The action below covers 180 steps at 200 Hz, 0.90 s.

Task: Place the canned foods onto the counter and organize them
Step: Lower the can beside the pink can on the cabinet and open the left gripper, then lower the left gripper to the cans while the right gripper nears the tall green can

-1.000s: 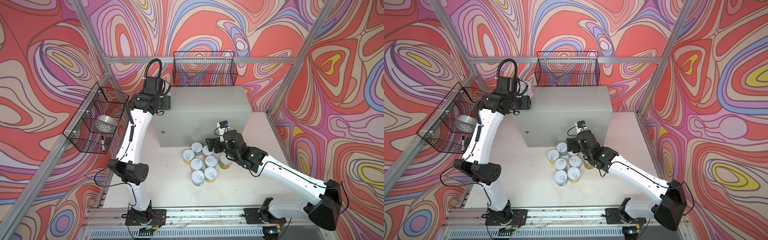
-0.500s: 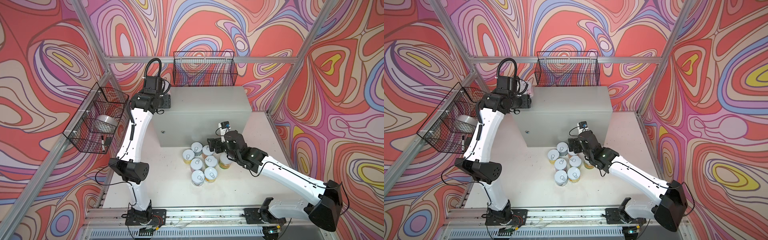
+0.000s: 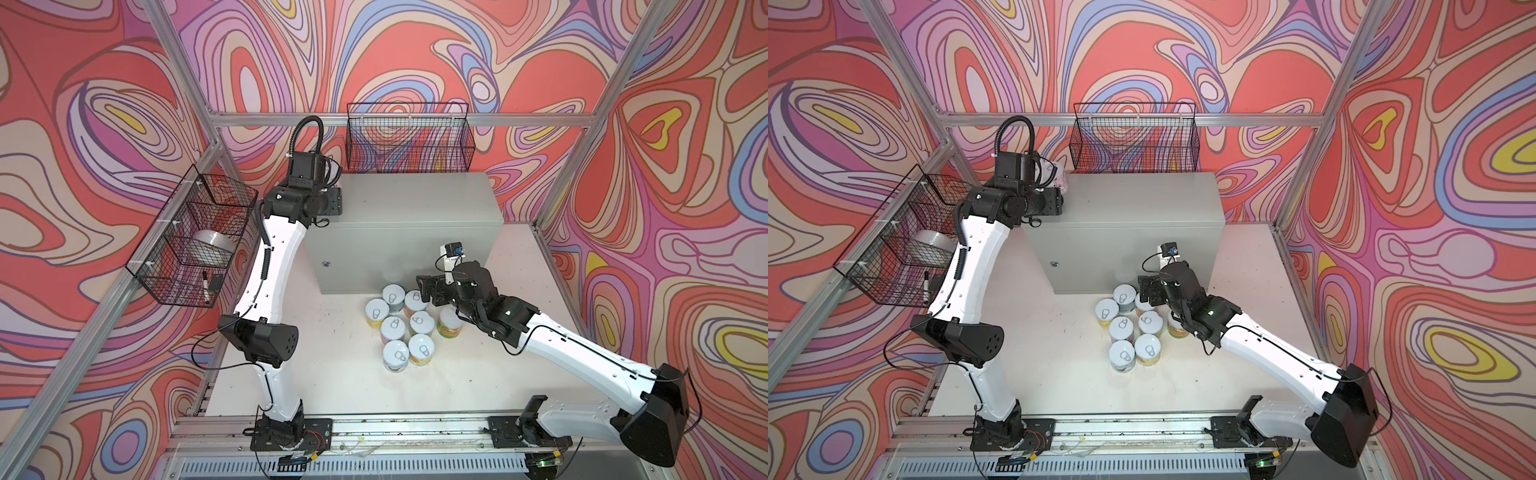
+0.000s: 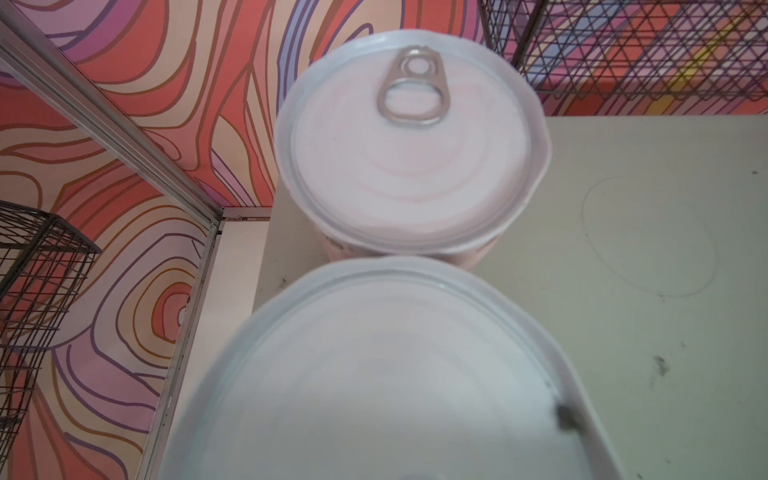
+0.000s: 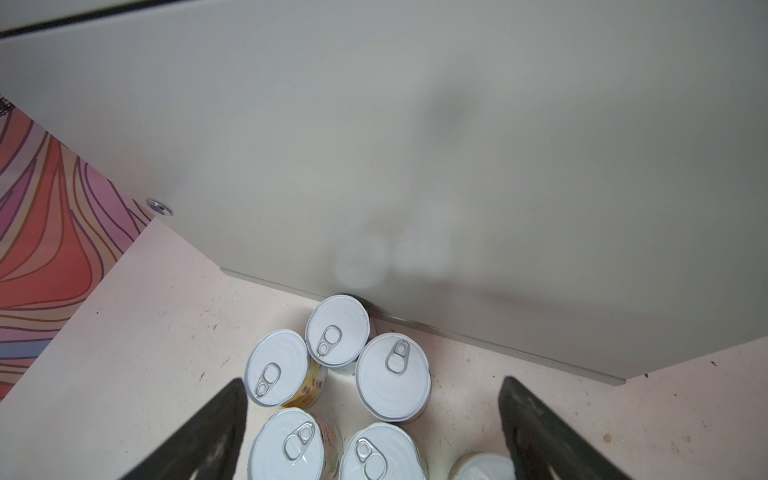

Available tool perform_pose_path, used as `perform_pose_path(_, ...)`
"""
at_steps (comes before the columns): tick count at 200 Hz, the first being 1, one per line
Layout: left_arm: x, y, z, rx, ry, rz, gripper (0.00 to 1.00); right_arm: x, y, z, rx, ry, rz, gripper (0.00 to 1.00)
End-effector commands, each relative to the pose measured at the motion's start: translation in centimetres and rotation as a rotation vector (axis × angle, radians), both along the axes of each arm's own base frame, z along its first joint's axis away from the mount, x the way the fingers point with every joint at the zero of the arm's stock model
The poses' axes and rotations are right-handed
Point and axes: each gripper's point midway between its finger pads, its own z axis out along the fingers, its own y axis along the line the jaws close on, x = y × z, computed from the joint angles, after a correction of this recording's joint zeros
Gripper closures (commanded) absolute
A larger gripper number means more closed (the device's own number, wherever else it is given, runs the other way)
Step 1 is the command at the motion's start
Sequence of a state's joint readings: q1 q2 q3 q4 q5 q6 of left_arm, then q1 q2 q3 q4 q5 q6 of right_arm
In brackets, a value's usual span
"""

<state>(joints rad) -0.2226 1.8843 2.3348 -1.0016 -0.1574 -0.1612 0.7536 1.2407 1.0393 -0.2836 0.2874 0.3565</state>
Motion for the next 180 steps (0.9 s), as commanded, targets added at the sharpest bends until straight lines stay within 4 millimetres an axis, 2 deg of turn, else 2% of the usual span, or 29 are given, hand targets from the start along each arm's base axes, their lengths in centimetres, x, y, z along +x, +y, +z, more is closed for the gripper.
perform_pose_path(1, -0.1, 0.3, -0.6, -0.001, 0.005, 0.008, 0.11, -0.2, -0.2, 0.4, 0.016, -0.008, 0.004, 0.03)
perform_pose_path(5, -0.2, 0.3, -0.3, -0.003, -0.002, 0.007, 0.02, -0.2, -0.1, 0.3, 0.015, -0.007, 0.006, 0.03)
perform_pose_path(9, -0.3, 0.3, -0.2, -0.003, -0.004, 0.007, 0.00, -0.2, -0.1, 0.4, 0.015, -0.008, 0.005, 0.03)
perform_pose_path(53, -1.5, -0.4, 2.3, -0.034, -0.057, -0.049, 0.00, -0.2, 0.1, 0.6, 0.020, -0.006, 0.014, 0.03)
perform_pose_path(81, -2.6, -0.9, 4.6, -0.064, -0.113, -0.086, 0.00, -0.2, 0.1, 0.8, 0.022, -0.007, 0.016, 0.02)
perform_pose_path(101, -3.6, -0.1, 6.4, -0.045, -0.151, -0.068, 0.00, -0.3, 0.0, 0.9, 0.017, -0.009, 0.015, 0.03)
perform_pose_path(118, -4.6, 1.3, 8.0, 0.004, -0.178, -0.020, 0.00, -0.3, -0.1, 1.3, 0.013, -0.015, 0.018, 0.03)
perform_pose_path(143, -6.8, 2.9, 10.2, 0.043, -0.221, 0.026, 0.00, -0.4, -0.1, 1.6, 0.006, -0.020, 0.027, 0.03)
perform_pose_path(163, -9.2, 3.1, 11.7, 0.003, -0.272, 0.025, 0.00, -0.5, 0.1, 1.5, 0.000, -0.018, 0.039, 0.03)
perform_pose_path(176, -11.0, 3.1, 12.1, -0.039, -0.303, 0.018, 0.00, -0.6, 0.3, 1.1, -0.001, -0.005, 0.053, 0.04)
perform_pose_path(180, -11.5, 3.0, 11.5, -0.048, -0.294, 0.017, 0.00, -0.7, 0.4, 1.0, 0.000, 0.000, 0.058, 0.04)
